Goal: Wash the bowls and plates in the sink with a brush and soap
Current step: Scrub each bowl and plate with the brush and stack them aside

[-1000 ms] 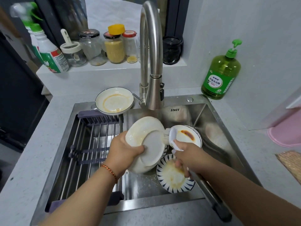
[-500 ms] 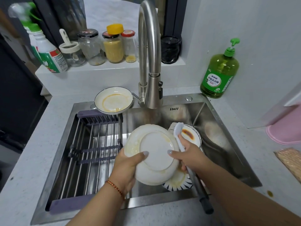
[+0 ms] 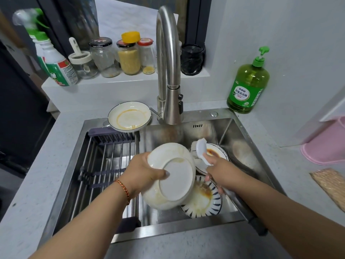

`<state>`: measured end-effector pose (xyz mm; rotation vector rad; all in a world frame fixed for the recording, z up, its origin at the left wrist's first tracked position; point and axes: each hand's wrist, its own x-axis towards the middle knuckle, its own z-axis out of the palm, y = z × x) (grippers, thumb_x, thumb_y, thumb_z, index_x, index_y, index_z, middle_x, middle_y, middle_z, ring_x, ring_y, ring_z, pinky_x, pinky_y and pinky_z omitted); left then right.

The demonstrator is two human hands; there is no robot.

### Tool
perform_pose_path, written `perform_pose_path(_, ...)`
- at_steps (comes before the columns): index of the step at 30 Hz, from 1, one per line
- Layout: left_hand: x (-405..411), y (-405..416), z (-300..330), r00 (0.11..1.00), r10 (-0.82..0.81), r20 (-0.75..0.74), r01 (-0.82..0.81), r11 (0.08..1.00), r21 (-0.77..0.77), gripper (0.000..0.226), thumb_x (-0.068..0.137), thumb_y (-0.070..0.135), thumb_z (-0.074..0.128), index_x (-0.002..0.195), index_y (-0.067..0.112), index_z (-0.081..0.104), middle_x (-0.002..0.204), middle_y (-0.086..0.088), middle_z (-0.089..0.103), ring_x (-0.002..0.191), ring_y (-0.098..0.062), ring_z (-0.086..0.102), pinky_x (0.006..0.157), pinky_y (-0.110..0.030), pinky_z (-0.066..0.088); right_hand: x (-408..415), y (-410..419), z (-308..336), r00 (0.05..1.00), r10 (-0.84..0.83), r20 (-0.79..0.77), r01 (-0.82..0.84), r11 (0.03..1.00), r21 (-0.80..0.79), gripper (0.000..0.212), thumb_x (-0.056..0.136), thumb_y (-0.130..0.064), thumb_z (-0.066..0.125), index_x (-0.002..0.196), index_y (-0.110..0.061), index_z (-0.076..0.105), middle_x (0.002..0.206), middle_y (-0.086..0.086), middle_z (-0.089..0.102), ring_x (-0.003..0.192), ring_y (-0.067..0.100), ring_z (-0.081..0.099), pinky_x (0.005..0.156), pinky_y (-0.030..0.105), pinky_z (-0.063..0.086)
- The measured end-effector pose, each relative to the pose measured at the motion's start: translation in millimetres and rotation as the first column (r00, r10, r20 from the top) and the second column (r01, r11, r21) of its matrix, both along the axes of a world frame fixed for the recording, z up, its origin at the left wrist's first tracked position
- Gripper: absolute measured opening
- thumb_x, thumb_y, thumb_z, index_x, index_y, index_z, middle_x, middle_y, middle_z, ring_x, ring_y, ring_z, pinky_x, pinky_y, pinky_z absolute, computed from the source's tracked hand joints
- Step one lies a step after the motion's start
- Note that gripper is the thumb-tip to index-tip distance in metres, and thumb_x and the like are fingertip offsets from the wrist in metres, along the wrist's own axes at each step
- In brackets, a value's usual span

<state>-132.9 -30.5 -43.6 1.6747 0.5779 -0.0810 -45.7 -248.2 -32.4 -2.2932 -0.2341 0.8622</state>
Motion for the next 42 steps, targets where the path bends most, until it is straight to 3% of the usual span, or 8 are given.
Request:
perform_pose_path(7, 1, -16, -5, 0.995, -0.070, 0.067, 0.050, 0.964, 0.262, 0.041, 0.057, 0.006, 0.087, 0.082, 0.027, 0.061, 0.084, 0.006, 0.067, 0.080, -0.015, 0.063, 0.071, -0.029, 0.052, -35, 20, 38, 0.981, 0.181, 0.064, -0.182, 0.983, 0.012, 0.060, 0.096, -0.018, 0.033, 0.147, -0.047, 0.019, 0.093, 0.005, 0.058, 0.038, 0.016, 0.049, 0.039, 0.021, 0.040)
perform_pose_path(10, -3, -15, -7, 0.993, 0.042, 0.113, -0.060, 0.986, 0.158, 0.042, 0.058, 0.000, 0.086, 0.085, 0.023, 0.063, 0.086, 0.000, 0.069, 0.080, -0.018, 0.064, 0.070, -0.031, 0.054, -39, 24, 35, 0.972, 0.223, 0.071, -0.219, 0.974, -0.054, 0.060, 0.096, -0.017, 0.033, 0.148, -0.045, 0.017, 0.103, 0.007, 0.058, 0.043, 0.018, 0.052, 0.045, 0.028, 0.047)
perform_pose_path(15, -11, -5, -9, 0.987, 0.099, 0.128, -0.108, 0.992, 0.062, 0.044, 0.055, 0.001, 0.088, 0.090, 0.015, 0.065, 0.089, -0.008, 0.071, 0.083, -0.027, 0.067, 0.076, -0.042, 0.058, -20, 7, 26, 0.995, 0.097, -0.025, -0.098, 0.994, -0.043, 0.055, 0.096, -0.014, 0.033, 0.149, -0.027, 0.026, 0.062, 0.016, 0.051, 0.032, 0.017, 0.050, 0.040, 0.021, 0.034)
perform_pose_path(19, -11, -10, -10, 0.986, 0.076, 0.147, -0.089, 0.992, 0.084, 0.045, 0.051, 0.004, 0.088, 0.089, 0.015, 0.066, 0.089, -0.008, 0.072, 0.082, -0.026, 0.067, 0.073, -0.039, 0.057, -23, 20, 36, 0.994, 0.108, 0.009, -0.108, 0.993, 0.036, 0.053, 0.096, -0.022, 0.036, 0.147, -0.035, 0.028, 0.081, 0.029, 0.059, 0.031, 0.020, 0.048, 0.047, 0.030, 0.041)
perform_pose_path(27, -14, 5, -14, 0.938, 0.293, 0.184, -0.261, 0.949, -0.179, 0.051, 0.052, 0.001, 0.085, 0.097, 0.011, 0.064, 0.093, -0.011, 0.071, 0.084, -0.029, 0.068, 0.072, -0.041, 0.057, -27, 4, 11, 0.990, -0.007, -0.139, 0.012, 0.999, 0.032, 0.040, 0.092, -0.007, 0.038, 0.129, -0.016, 0.051, 0.064, 0.006, 0.048, 0.027, 0.015, 0.042, 0.037, 0.022, 0.032)
perform_pose_path(32, -17, -5, -20, 0.955, 0.253, 0.156, -0.219, 0.953, -0.209, 0.055, 0.050, 0.005, 0.083, 0.102, 0.008, 0.065, 0.097, -0.016, 0.072, 0.089, -0.035, 0.069, 0.076, -0.048, 0.058, -9, 16, 30, 0.999, 0.045, -0.016, -0.044, 0.998, 0.050, 0.059, 0.094, -0.018, 0.038, 0.149, -0.034, 0.023, 0.081, 0.028, 0.058, 0.037, 0.023, 0.051, 0.038, 0.024, 0.038)
perform_pose_path(38, -17, -4, -22, 0.899, 0.422, 0.121, -0.352, 0.858, -0.375, 0.035, 0.074, -0.012, 0.070, 0.102, 0.007, 0.063, 0.098, -0.017, 0.070, 0.088, -0.036, 0.068, 0.073, -0.048, 0.057, -29, 11, 24, 0.990, 0.132, -0.046, -0.137, 0.983, -0.125, 0.055, 0.097, -0.018, 0.036, 0.150, -0.028, 0.025, 0.096, 0.022, 0.060, 0.035, 0.018, 0.053, 0.037, 0.020, 0.038)
perform_pose_path(42, -20, -7, -30, 0.904, 0.416, 0.097, -0.357, 0.860, -0.363, 0.035, 0.073, -0.005, 0.076, 0.103, 0.009, 0.066, 0.100, -0.017, 0.072, 0.094, -0.038, 0.068, 0.079, -0.057, 0.056, -36, 12, 23, 0.960, 0.263, 0.097, -0.234, 0.943, -0.236, 0.058, 0.095, -0.016, 0.032, 0.150, -0.029, 0.024, 0.110, 0.009, 0.054, 0.055, 0.018, 0.054, 0.059, 0.026, 0.049)
